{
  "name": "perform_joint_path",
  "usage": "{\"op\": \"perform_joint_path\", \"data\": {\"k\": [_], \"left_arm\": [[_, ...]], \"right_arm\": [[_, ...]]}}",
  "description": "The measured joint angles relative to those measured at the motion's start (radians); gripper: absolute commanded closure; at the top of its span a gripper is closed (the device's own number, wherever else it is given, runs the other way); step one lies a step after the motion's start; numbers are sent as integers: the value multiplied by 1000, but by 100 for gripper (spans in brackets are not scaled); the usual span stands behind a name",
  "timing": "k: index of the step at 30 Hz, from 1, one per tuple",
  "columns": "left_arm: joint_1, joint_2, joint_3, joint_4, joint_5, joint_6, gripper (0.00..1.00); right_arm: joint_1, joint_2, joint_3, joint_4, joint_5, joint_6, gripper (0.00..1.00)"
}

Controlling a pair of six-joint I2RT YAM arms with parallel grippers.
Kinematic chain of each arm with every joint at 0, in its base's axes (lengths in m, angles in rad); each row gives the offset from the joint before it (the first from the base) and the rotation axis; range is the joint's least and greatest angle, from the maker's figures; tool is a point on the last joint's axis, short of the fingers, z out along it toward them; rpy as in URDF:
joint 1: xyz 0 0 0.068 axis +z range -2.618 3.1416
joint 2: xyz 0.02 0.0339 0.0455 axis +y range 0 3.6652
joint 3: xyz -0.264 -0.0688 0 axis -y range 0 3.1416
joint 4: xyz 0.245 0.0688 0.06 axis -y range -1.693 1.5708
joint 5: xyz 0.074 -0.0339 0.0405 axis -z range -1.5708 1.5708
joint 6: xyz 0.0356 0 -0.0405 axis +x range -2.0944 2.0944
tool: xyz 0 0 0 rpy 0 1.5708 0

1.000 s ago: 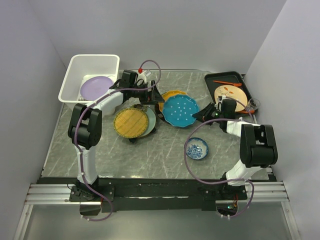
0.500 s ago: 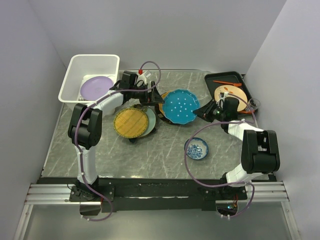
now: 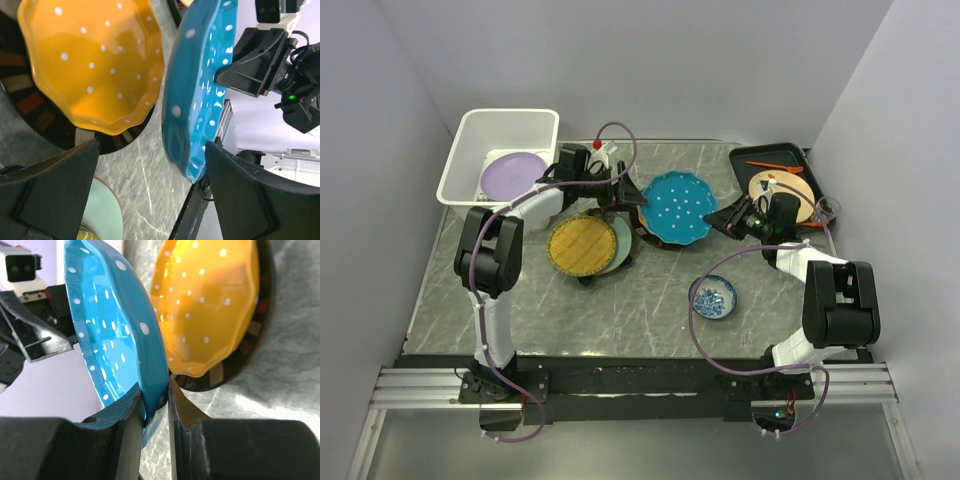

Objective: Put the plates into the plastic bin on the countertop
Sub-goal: Pick up the plate at the center of the board.

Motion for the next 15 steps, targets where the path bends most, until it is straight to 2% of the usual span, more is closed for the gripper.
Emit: {"op": "perform_joint_path", "data": {"k": [8,14,15], "left_arm": [[1,0,0,52,34,-37,18],[1,0,0,74,60,-62,35],[1,0,0,76,66,-63,41]], "right_arm": [[8,0,0,34,-51,6,100],[31,5,0,44,-71,7,99],[34,6,2,44,-75,7,99]]}}
